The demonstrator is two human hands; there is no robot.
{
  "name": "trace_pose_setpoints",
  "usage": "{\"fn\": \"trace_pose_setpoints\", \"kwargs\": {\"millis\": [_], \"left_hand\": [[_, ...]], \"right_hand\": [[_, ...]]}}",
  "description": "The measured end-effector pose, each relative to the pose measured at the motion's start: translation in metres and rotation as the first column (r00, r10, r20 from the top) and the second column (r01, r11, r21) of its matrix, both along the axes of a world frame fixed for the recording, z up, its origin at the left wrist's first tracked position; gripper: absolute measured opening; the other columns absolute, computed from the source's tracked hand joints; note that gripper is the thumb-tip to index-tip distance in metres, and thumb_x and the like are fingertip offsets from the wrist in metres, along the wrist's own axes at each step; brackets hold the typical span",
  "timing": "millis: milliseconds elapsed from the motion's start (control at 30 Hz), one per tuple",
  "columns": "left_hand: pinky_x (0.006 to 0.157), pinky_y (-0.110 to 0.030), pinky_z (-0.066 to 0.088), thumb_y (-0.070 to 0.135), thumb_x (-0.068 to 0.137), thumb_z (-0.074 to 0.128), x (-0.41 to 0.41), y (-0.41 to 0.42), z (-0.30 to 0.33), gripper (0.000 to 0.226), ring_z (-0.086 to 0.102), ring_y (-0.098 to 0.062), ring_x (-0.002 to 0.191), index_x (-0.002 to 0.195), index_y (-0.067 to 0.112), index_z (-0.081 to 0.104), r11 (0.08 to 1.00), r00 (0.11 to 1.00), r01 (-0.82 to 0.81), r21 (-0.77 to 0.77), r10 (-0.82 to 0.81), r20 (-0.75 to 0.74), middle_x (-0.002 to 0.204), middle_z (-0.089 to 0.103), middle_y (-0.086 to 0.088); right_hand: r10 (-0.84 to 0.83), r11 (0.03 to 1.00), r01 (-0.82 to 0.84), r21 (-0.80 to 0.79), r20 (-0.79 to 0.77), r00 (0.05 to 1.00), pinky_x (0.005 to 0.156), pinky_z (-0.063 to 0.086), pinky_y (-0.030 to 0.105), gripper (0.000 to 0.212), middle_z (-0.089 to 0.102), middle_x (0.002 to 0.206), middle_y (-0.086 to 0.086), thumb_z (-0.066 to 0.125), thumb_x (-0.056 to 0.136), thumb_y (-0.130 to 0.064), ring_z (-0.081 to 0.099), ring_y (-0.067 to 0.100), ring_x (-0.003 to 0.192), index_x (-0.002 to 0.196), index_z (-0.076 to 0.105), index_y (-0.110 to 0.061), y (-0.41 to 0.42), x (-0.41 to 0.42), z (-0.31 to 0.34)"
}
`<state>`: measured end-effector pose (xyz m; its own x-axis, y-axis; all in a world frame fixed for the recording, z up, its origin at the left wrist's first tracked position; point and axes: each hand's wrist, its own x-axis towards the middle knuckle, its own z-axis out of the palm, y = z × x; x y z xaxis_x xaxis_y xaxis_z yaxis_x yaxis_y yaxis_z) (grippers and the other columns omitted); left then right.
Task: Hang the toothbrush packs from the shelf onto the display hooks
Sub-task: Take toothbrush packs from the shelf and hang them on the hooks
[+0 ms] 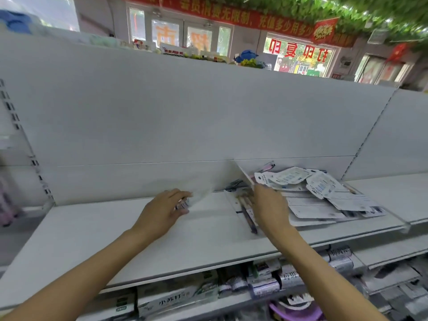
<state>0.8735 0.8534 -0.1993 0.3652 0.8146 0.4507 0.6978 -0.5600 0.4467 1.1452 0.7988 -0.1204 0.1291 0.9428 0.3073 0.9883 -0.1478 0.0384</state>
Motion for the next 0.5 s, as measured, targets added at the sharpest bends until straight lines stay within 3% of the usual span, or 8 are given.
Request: {"fn": "trace_pose_setpoints", "kwargs": {"millis": [100,200,333,433,500], "left_hand": [[0.080,-0.027,0.047,0.035,0.093,0.064,-0.021,-0.010,0.011,0.030,0.057,-0.003,0.095,0.122,0.037,0.058,0.996,0.990,0.001,-0.092,0.012,0.144,0.107,0.061,0.024],[0.078,-0.026,0.051,0.030,0.090,0.068,-0.041,-0.020,0.021,0.022,0.063,-0.003,0.085,0.110,0.039,0.063,0.970,0.934,0.030,-0.240,0.059,0.353,0.097,0.069,0.018],[0.069,-0.028,0.055,0.015,0.092,0.067,-0.069,-0.030,0.029,0.017,0.068,-0.018,0.089,0.104,0.026,0.066,0.898,0.799,0.203,-0.391,0.079,0.596,0.098,0.075,0.004],[0.067,-0.028,0.059,0.013,0.095,0.063,-0.090,-0.042,0.035,0.017,0.069,-0.020,0.094,0.112,0.015,0.065,0.824,0.685,0.335,-0.456,0.119,0.718,0.102,0.074,-0.005],[0.069,-0.028,0.059,0.017,0.096,0.062,-0.107,-0.053,0.037,0.022,0.071,-0.019,0.094,0.118,0.015,0.063,0.792,0.651,0.399,-0.462,0.110,0.751,0.106,0.075,-0.006]], "right_hand": [[0.049,0.986,-0.023,0.166,-0.157,0.986,0.059,0.033,0.034,0.010,0.063,0.083,0.011,0.051,0.090,-0.006,0.060,0.037,0.081,0.090,0.050,-0.016,-0.014,-0.027,0.016],[0.248,0.919,-0.094,0.382,-0.378,0.892,0.055,0.039,0.038,0.020,0.062,0.068,0.009,0.041,0.086,-0.004,0.055,0.036,0.068,0.089,0.059,-0.013,-0.030,-0.057,0.023],[0.475,0.848,-0.114,0.517,-0.649,0.595,0.060,0.047,0.032,0.019,0.070,0.078,-0.004,0.050,0.101,-0.012,0.065,0.015,0.074,0.097,0.068,-0.017,-0.061,-0.108,0.025],[0.548,0.831,-0.109,0.545,-0.772,0.323,0.067,0.052,0.032,0.019,0.074,0.086,0.000,0.051,0.100,-0.010,0.070,0.019,0.083,0.100,0.069,-0.016,-0.079,-0.143,0.021],[0.536,0.843,-0.076,0.532,-0.823,0.189,0.071,0.054,0.030,0.023,0.076,0.092,0.003,0.050,0.100,-0.003,0.072,0.020,0.089,0.104,0.070,-0.014,-0.086,-0.162,0.014]]}}
